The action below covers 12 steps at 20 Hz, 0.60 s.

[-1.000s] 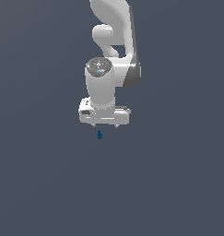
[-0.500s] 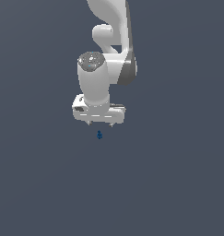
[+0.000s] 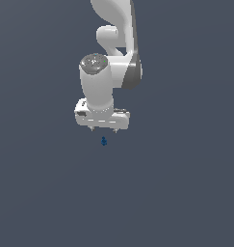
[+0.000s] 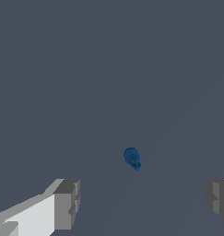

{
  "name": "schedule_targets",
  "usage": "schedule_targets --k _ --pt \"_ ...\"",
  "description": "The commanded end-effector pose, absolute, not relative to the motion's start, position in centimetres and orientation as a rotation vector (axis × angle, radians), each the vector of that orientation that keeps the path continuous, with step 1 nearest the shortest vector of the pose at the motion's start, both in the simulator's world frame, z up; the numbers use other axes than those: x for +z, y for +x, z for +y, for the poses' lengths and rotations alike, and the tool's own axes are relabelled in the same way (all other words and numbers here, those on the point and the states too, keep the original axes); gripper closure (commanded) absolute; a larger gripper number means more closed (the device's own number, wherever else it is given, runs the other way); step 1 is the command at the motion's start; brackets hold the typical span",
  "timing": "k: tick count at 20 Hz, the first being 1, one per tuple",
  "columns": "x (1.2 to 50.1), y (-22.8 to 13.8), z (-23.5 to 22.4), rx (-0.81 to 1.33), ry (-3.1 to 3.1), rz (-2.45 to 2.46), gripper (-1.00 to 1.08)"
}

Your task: Pick up the object and move it to a goal position.

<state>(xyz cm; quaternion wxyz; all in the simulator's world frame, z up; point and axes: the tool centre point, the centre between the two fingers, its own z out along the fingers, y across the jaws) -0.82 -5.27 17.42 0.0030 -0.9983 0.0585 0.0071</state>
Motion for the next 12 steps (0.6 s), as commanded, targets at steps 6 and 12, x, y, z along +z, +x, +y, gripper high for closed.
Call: schedule_targets --k 6,12 --pt "16.0 -1.3 -5.5 0.020 -3.118 0.315 -0.92" --pt "13.9 -2.0 -5.8 0.016 -3.091 0.515 -0.92"
